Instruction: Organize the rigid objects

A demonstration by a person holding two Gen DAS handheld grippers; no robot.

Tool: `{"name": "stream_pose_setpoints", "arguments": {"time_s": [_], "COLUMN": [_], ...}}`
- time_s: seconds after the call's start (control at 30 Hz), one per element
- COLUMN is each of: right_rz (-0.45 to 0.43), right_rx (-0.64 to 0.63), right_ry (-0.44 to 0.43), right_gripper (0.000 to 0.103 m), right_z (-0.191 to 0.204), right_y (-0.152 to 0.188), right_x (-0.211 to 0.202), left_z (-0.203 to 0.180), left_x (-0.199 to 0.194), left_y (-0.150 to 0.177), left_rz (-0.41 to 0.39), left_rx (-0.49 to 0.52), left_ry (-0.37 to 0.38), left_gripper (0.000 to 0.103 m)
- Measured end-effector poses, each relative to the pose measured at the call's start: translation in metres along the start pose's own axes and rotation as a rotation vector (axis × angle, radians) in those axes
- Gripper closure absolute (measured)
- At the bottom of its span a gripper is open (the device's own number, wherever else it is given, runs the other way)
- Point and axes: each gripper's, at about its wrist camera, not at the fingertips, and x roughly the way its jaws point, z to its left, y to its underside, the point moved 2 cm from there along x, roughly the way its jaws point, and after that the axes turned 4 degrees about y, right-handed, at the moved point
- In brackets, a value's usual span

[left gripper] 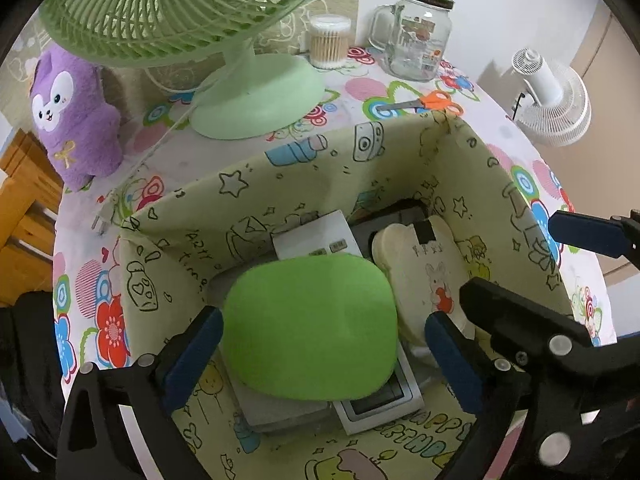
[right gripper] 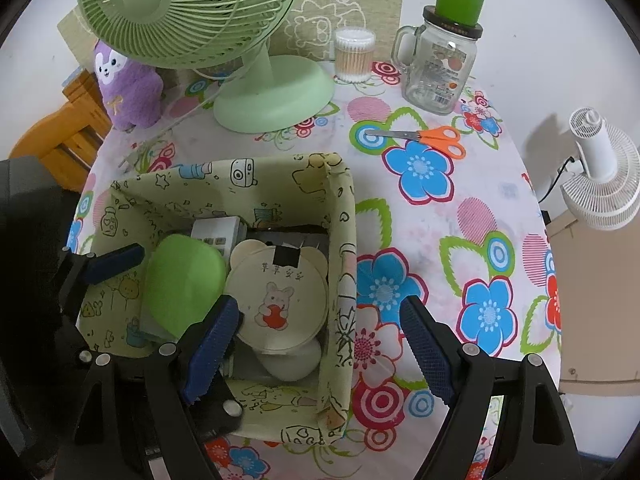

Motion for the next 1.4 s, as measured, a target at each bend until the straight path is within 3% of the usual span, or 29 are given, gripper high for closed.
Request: {"name": "stream_pose_setpoints", "arguments": {"time_s": [0.37,1.07,1.4], "right_rz": [-0.011,-0.047,-0.077], "right_rx": [-0.003,-0.024,-0.028], "right_ry": [-0.004,0.000,-0.034], "right_gripper": [0.018,0.018,0.018], "right_z": [0.001,-0.004,-0.015], "right_y": [0.007,0.029,0.046], "right_x": [-0.009,-0.026,-0.046], "left_z": [0.001,-0.014,-0.020], "left_x": [-0.018,-0.071,-0.107], "left_y": [0.011,0.042,0.062], "left_rz": [0.001,-0.054,-0.109], "left_rx": [-0.052,-0.088,-0.158], "left_ry": [0.010,-0.097,-0.150], "left_gripper": [0.000,0.000,0.000]}}
